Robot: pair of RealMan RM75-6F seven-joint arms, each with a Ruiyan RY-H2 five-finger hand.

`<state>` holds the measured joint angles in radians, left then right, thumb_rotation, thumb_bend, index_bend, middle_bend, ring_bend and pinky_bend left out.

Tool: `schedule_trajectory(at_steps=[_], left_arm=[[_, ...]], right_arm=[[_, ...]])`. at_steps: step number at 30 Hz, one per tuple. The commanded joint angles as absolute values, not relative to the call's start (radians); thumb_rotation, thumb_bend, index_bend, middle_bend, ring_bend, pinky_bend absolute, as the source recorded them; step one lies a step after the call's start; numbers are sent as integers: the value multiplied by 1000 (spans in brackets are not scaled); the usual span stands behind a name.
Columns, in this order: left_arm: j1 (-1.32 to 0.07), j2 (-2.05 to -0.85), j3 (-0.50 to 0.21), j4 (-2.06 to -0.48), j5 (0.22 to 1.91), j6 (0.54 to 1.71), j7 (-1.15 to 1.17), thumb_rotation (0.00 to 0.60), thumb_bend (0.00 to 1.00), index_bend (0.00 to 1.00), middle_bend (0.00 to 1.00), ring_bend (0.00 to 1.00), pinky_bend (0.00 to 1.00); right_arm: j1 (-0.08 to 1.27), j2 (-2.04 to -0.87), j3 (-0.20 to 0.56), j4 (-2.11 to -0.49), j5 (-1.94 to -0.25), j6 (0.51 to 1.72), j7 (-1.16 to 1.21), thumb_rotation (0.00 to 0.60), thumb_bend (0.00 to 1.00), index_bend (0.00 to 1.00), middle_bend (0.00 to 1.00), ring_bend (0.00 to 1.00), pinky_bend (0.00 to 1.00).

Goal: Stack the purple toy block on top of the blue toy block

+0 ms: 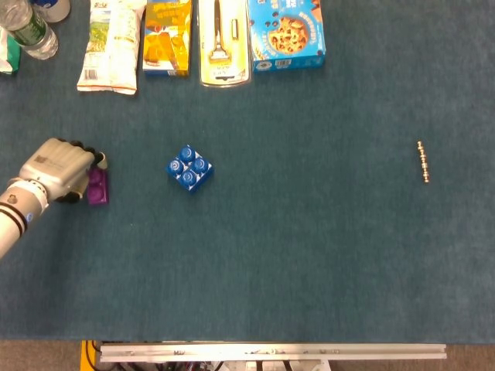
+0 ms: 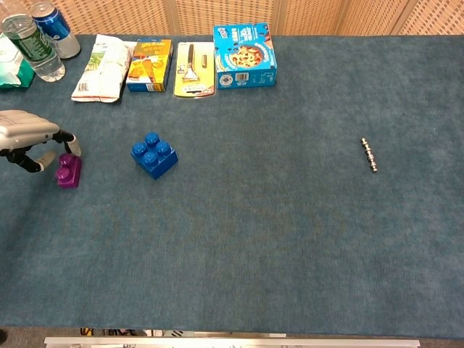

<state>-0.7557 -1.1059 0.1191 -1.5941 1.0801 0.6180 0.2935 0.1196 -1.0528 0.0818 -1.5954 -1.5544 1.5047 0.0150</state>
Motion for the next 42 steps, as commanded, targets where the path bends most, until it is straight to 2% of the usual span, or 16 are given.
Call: schedule_trajectory(at_steps=[1,9,19,29,42], left_arm=[[-747,-1093,123,-1604,1075,628,289,600,703,250,274,199,246],[-725,-1058,143,-1631,1077,643,288,600,702,257,284,207,246],[-688,-1055,93,-1641,1204,724,180,600,702,256,277,206,246],[-699,-1109,99,-1593,1250,670,171,600,702,256,277,206,246],[-701,-1064,128,-1623,1160,632,240,600,702,257,285,207,245]], right_arm=[[120,-1053,81,-1597,-1556,1505,13,600,348,339,423,337,365],[118,-1052,79,-1602,-1560,1510,9,600,348,339,423,336,365],[114,-1051,78,-1604,-1563,1516,10,600,348,340,422,337,365],[103,-1046,75,-1605,-1565,1530,14,600,348,339,423,343,389],[103,-1051,75,-1604,-1572,1532,15,600,348,339,422,346,389]])
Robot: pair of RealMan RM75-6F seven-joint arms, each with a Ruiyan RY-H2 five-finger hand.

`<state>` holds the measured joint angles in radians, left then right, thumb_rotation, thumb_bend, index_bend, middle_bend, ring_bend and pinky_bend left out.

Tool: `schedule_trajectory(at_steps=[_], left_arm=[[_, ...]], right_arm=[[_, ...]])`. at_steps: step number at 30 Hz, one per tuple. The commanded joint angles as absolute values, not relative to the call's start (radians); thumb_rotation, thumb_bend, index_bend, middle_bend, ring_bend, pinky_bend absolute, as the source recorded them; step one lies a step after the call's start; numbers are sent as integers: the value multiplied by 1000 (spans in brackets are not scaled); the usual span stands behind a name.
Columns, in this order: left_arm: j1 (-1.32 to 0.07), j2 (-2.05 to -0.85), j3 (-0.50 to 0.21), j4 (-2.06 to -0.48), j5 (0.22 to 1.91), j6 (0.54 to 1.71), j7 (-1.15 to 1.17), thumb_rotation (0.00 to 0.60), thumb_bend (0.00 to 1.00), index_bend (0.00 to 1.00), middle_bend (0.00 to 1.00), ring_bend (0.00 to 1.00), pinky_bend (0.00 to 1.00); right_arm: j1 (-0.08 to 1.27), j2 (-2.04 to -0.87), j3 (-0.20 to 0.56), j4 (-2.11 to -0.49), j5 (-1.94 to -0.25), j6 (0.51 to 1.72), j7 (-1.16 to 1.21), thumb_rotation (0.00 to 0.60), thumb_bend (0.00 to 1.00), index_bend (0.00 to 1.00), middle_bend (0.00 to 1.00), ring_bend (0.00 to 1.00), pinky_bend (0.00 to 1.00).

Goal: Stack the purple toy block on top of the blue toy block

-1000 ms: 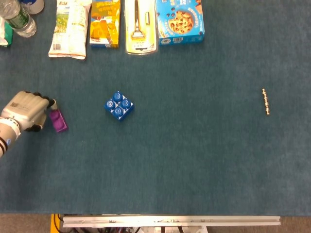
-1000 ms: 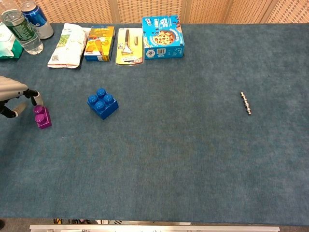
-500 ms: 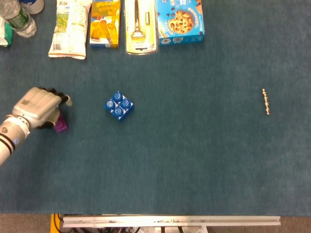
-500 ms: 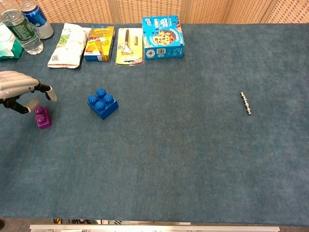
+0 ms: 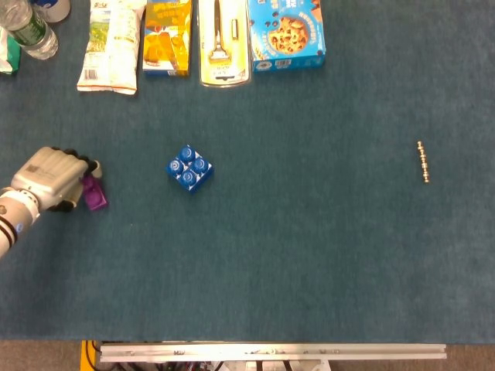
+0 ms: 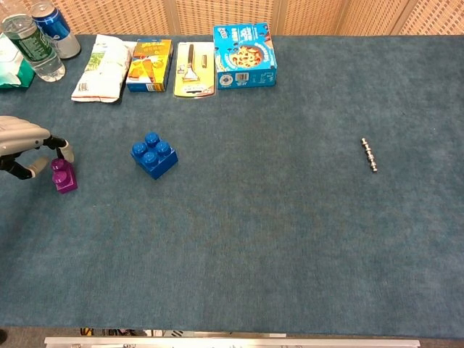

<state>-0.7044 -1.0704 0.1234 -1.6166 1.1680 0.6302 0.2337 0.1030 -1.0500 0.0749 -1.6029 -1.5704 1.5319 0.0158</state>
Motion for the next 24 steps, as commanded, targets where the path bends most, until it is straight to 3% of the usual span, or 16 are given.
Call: schedule_trajectory(at_steps=[1,20,24], left_arm=[[-697,-1062,129,-1626,1160,638,240,600,702,257,286,207,245],[-661,-1007,146,-1666,1165,648,218,600,702,257,291,207,246],[-639,-1012,135,-1665,1196,696,199,600,685,248,291,208,245]], right_arm=[[104,-1051,74,-1604,-1573,1532,14,600,348,339,423,346,389],[96,-1048,71,-1620,-1583,1546,1,600,348,339,423,346,389],[97,-1048,72,-1621,-1585,1544,0,600,347,339,422,346,390]])
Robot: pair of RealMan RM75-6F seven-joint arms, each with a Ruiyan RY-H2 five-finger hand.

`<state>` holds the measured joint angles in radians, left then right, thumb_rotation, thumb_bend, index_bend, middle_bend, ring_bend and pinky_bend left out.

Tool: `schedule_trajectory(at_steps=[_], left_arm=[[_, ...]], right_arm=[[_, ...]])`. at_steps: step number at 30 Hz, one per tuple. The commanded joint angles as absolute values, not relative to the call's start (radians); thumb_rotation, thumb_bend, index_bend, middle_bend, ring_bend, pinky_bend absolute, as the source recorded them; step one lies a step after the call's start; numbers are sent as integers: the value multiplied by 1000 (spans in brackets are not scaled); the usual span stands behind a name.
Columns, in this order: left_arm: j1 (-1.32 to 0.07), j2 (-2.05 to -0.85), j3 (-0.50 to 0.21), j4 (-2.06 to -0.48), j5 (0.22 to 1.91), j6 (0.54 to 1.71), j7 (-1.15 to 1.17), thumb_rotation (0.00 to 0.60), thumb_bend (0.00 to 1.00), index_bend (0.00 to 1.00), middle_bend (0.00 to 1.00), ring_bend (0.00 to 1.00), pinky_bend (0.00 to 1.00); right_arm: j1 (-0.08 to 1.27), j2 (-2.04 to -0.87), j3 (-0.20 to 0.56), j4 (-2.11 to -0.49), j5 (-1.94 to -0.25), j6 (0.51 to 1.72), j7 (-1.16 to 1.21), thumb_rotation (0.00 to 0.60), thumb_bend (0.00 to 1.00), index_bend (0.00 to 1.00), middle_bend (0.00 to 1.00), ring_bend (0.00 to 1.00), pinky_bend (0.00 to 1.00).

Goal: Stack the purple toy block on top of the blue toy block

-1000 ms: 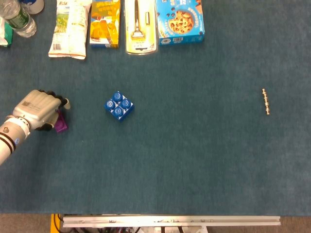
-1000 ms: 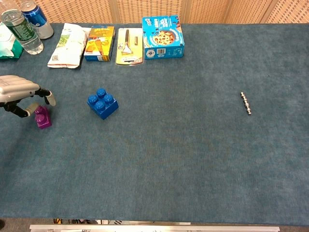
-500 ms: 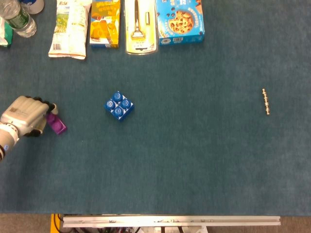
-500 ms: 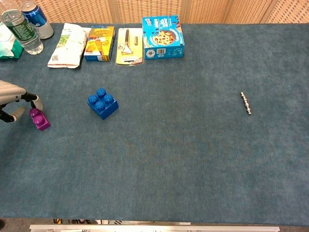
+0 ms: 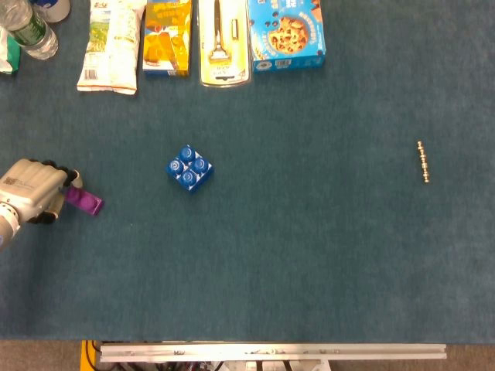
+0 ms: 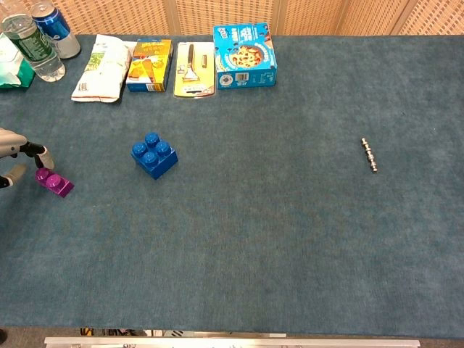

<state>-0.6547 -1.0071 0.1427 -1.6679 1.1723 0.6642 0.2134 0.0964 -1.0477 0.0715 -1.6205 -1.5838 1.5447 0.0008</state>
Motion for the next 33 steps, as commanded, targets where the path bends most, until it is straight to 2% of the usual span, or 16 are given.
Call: schedule_trajectory(at_steps=[1,7,9,16,27,33], left_arm=[[-632,-1015,132,-1662,1208,709,192,600,664,241,290,208,245],[-600,-1038,128,-1626,1293,771,169,600,403,231,279,208,246],[-590,-1050,129,-1613,1314,789,167,600,364,236,274,208,247],[-546,-1099,129,-1559,1394,879,161,600,337,324,284,209,251],[-509,-1151,129,-1506,1431,921,159,600,292,333,259,200,224],[-485,-1184,123,-1471,1447,957,139,600,234,321,232,163,193]], right_arm=[[98,-1047,72,-1622,-1587,1545,0,600,347,339,422,346,389],[97,-1044,72,-1627,-1591,1547,-3,600,348,339,423,346,389],[96,-1044,71,-1629,-1591,1547,-5,600,348,339,423,346,389],[96,-1043,71,-1634,-1593,1548,-9,600,348,339,423,346,389],[97,-1043,72,-1636,-1592,1546,-12,600,348,339,423,346,389],[96,-1040,72,-1637,-1592,1547,-11,600,348,340,423,346,389]])
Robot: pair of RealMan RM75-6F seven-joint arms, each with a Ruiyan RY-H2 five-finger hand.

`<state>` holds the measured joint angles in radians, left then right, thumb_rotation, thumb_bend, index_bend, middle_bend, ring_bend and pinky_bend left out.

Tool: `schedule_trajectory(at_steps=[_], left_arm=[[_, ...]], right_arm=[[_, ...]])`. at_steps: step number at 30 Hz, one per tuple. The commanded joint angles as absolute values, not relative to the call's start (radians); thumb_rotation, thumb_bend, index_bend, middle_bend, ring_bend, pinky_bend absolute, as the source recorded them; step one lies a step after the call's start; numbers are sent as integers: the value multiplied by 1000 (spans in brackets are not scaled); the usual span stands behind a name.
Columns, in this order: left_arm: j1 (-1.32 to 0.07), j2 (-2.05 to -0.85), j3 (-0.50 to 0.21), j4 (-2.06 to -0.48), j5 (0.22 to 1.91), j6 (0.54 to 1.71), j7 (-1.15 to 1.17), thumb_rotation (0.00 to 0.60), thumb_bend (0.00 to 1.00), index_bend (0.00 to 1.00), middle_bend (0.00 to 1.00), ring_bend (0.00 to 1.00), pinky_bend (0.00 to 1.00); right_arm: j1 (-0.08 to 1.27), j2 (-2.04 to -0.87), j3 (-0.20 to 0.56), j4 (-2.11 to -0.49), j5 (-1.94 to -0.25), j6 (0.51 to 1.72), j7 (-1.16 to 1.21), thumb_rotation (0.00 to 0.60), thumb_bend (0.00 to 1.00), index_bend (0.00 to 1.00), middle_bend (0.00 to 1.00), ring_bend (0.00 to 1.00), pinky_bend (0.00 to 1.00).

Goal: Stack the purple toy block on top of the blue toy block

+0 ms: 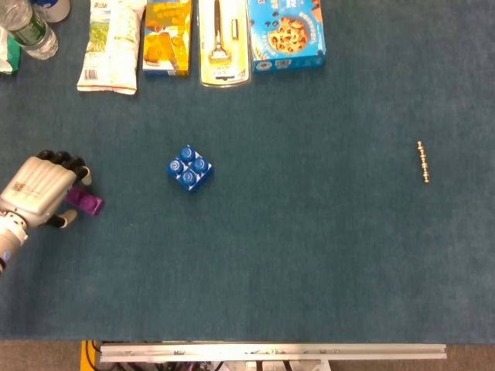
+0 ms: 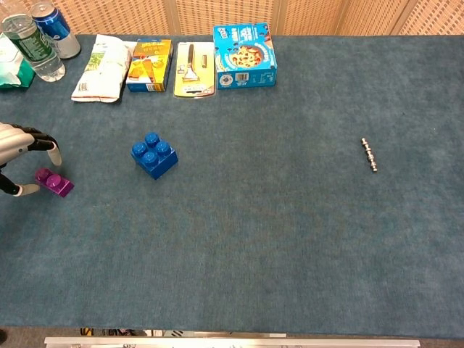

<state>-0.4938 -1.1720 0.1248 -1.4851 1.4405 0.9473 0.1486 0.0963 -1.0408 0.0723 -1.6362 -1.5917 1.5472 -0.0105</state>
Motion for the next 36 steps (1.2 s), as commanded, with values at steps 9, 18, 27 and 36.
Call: schedule_trajectory(at_steps=[9,18,27,36], left_arm=[[-442,-1238,119,-1402,1471,1011,67,600,231,309,119,19,92],[-420,-1288,121,-1329,1486,1022,27,600,230,318,108,4,84],[-412,-1323,113,-1284,1497,1028,-6,600,230,375,108,2,84],[-409,-1346,101,-1254,1500,1031,-25,600,230,398,108,2,84]], right_arm=[[96,-1039,73,-1640,-1592,1546,-15,600,348,340,423,346,389],[99,-1040,73,-1646,-1594,1543,-26,600,348,340,423,346,389],[96,-1037,73,-1655,-1597,1550,-36,600,348,339,423,346,389],[94,-1035,74,-1659,-1601,1557,-38,600,348,340,423,346,389]])
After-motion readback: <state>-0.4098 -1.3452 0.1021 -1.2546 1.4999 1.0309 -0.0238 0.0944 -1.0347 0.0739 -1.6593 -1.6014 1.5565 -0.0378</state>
